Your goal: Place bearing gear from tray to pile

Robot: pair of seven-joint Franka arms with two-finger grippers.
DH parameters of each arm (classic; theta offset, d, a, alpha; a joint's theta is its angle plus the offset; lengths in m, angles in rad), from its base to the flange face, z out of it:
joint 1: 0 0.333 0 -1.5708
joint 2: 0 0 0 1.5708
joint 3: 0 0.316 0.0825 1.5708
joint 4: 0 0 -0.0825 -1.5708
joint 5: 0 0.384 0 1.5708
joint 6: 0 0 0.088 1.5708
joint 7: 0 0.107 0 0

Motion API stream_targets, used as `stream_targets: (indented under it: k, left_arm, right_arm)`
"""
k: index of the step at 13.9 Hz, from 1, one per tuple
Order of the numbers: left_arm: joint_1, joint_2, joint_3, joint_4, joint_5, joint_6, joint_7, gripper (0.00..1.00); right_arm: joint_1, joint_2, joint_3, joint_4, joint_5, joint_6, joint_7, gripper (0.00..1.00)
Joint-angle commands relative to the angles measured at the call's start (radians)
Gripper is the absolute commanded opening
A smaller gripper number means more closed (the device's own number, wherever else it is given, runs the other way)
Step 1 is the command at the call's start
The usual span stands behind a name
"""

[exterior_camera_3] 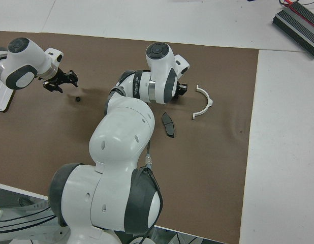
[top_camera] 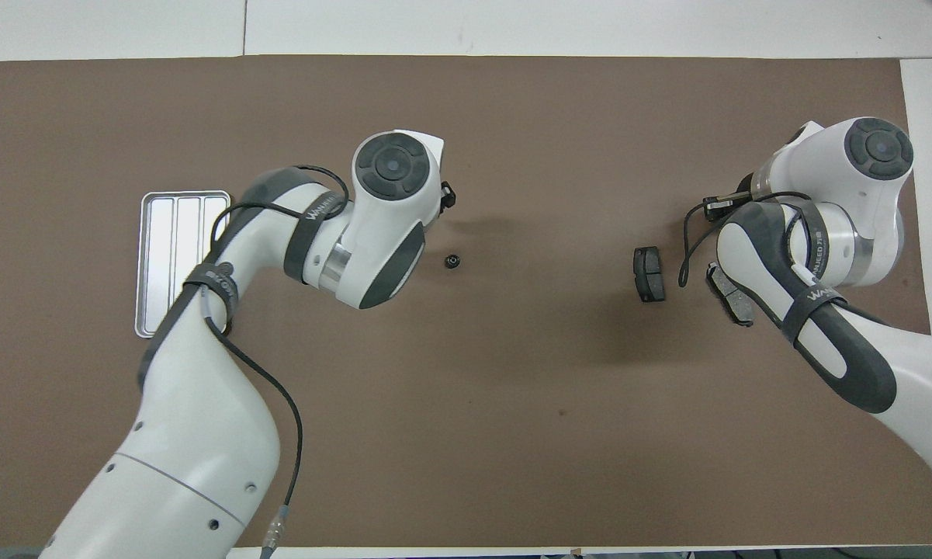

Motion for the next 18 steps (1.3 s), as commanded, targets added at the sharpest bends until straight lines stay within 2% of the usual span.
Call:
stream_targets:
  k: [1, 2, 4, 7, 9, 10, 13, 14, 17, 18]
  left_arm:
    - [0.144, -0.202, 0.003, -0.048, 0.019, -0.145, 0.152, 1.00]
    - [0.216, -0.250, 0.001, -0.056, 0.016, -0.184, 0.249, 1.00]
    - [0.339, -0.319, 0.000, -0.056, 0.001, -0.253, 0.450, 1.00]
    - [0.433, -0.409, 0.001, -0.057, 0.001, -0.342, 0.607, 1.00]
    - [0.469, -0.484, 0.003, -0.048, 0.001, -0.440, 0.679, 1.00]
    - [0.468, -0.495, 0.010, -0.028, 0.001, -0.487, 0.696, 1.00]
    - [0.491, -0.497, 0.027, 0.026, -0.005, -0.622, 0.777, 1.00]
    - [0.537, -0.502, 0.014, 0.027, -0.016, -0.646, 0.800, 1.00]
    - [0.568, -0.535, 0.004, 0.004, -0.056, -0.598, 0.866, 1.00]
    - [0.571, -0.531, 0.003, 0.010, -0.054, -0.632, 0.873, 1.00]
  right_arm:
    - [-0.003, -0.016, 0.010, -0.028, 0.004, -0.014, -0.025, 0.97]
    - [0.001, -0.027, 0.010, -0.008, 0.004, -0.056, -0.023, 1.00]
    - [0.007, -0.041, 0.013, 0.091, 0.004, -0.186, -0.014, 1.00]
    - [0.010, -0.042, 0.023, 0.232, 0.010, -0.280, -0.005, 1.00]
    - [0.017, -0.016, 0.061, 0.396, 0.056, -0.445, 0.059, 1.00]
    - [0.074, -0.001, 0.064, 0.452, 0.047, -0.494, 0.137, 1.00]
    - [0.229, 0.036, 0.056, 0.555, 0.014, -0.535, 0.341, 1.00]
    - [0.297, 0.037, 0.056, 0.562, -0.014, -0.539, 0.418, 1.00]
    - [0.464, 0.057, 0.056, 0.563, -0.056, -0.516, 0.643, 1.00]
    - [0.503, 0.076, 0.058, 0.563, -0.060, -0.489, 0.689, 1.00]
